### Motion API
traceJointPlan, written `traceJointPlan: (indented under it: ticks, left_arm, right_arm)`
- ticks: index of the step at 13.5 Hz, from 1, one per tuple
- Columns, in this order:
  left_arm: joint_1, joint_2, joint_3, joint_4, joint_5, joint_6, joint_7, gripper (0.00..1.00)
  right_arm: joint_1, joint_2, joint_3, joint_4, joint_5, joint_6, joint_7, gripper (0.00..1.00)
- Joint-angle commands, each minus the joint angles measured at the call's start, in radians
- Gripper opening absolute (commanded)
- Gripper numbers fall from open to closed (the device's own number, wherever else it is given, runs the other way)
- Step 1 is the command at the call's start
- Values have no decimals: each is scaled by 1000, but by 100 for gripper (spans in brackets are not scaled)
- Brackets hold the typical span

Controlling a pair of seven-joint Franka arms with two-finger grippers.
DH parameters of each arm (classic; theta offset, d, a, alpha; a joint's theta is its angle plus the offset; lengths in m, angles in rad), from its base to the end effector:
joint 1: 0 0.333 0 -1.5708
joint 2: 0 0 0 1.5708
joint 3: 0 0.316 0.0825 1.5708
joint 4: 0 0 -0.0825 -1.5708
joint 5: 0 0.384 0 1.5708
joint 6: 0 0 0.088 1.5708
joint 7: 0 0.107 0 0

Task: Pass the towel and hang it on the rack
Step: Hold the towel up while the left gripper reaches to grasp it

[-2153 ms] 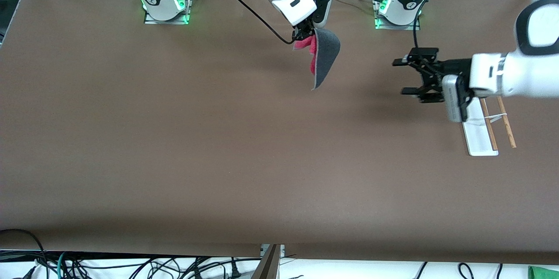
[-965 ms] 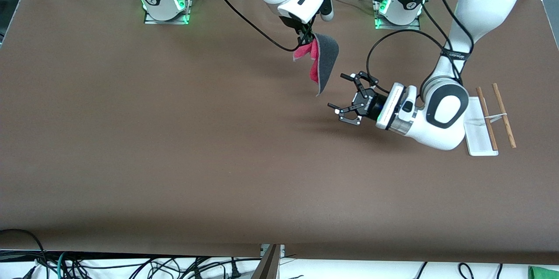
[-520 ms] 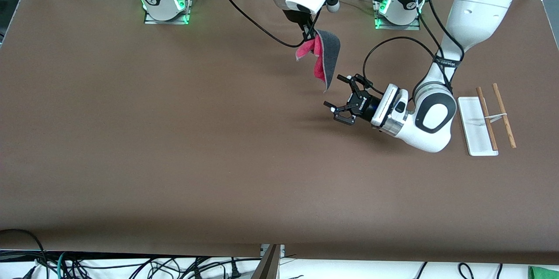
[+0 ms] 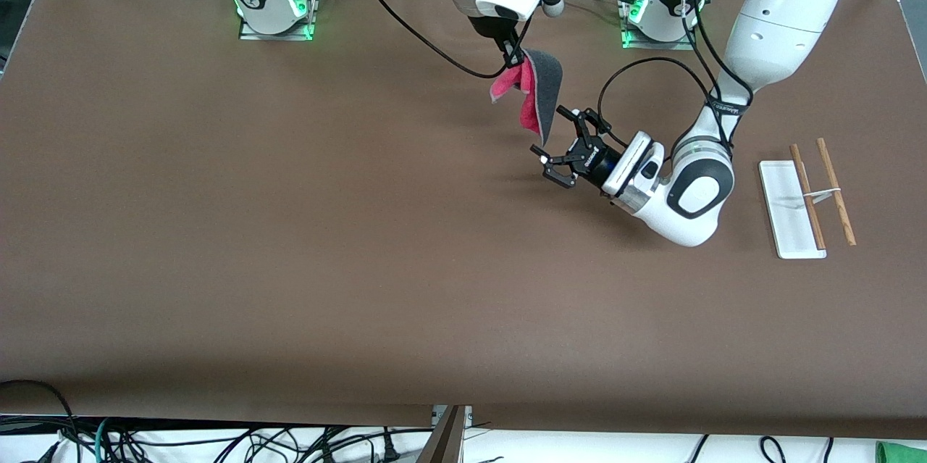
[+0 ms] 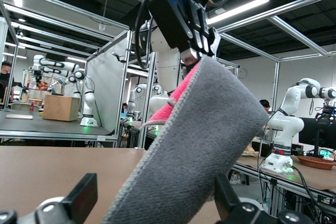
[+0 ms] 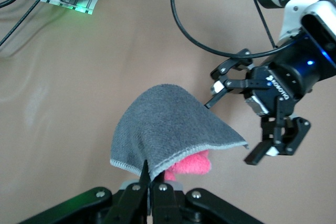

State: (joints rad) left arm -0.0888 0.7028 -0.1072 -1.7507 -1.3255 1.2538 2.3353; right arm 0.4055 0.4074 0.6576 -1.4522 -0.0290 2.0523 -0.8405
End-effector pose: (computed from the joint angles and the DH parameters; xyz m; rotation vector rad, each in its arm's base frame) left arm 0.5518 -0.2299 0.2284 0.7722 -1.2331 0.7405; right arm 0.3991 0.5605 0.5202 -1.7456 -2.2906 -0.3636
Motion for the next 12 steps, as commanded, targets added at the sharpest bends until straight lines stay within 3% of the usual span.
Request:
traceJointPlan:
  ticks: [1,2,3,10,11,12]
  left_arm:
    - [-5,-8,3,-20,-6,-2,165,33]
    - [6,-2,3,-13,-17,-2,202,8]
    - [20,-2,3,-13,-15,-2,206,0]
    - [27,0,7,-6,-12,-5,168,0]
    - [29,-2,7,-4,-14,-4,165,0]
    - [31,-2,7,-3,-14,-4,158,0]
  right_arm:
    - [-8,5,4,18,-9,5,-15,0]
    - [-11,5,4,19,-9,8,-17,0]
    - [-14,5,0,19,-8,9,-17,0]
    - [-33,8,-3,19,18,17,-5,0]
    - [-34,8,-3,19,18,14,-3,70]
    - [-36,8,-3,19,20,11,6,100]
